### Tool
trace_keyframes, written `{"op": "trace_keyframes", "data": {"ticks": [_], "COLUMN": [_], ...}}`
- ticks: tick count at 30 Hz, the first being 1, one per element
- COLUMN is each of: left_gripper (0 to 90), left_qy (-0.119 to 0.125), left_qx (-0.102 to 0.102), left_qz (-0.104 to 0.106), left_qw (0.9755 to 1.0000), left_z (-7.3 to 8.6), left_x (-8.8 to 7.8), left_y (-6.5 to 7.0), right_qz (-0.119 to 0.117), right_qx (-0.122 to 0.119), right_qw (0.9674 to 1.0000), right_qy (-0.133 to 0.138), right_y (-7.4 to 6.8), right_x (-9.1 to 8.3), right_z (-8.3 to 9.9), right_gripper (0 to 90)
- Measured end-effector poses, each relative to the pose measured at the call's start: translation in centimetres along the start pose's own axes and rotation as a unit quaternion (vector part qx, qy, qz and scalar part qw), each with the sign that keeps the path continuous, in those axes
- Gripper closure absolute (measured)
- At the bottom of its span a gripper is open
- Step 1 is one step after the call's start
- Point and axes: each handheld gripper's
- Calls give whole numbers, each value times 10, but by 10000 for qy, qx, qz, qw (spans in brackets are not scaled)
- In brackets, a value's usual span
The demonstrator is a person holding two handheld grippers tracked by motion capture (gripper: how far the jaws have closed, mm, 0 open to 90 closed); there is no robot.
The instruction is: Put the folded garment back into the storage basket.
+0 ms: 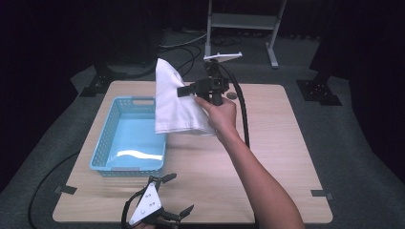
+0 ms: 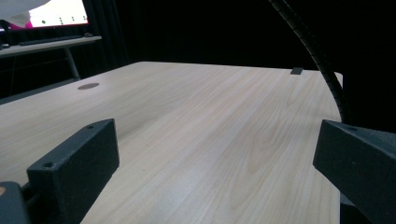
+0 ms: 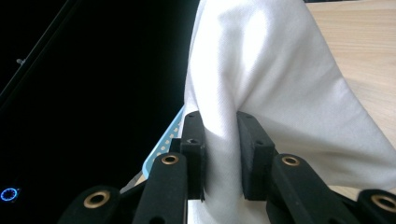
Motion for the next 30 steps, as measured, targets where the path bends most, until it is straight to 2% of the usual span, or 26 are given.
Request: {"op": "trace_keyframes", "data": {"ticks": [20,30], "left_gripper": [0,0], "left_qy": [49,61], "left_qx": [15,17], "left_qz": [43,58], "left_qw": [10000,10000], "left_z": [0,0], "left_x": [-1,-1], "left_y": [0,0], "right_qz": [-234,-340], "right_qx": [-105,-111], "right_qw": [9996,9992], "right_qy": [-155,-178], "right_y": [-18,-23], "right_x": [36,50], "right_z": [-15,-20], "right_gripper": [749,749]}}
Point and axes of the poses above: each handheld gripper's, and its own axes: x roughly forward along the jaws, z roughly out of its underside, y roughly to its right, and after that the axes turned 7 degrees about -x, right-handed
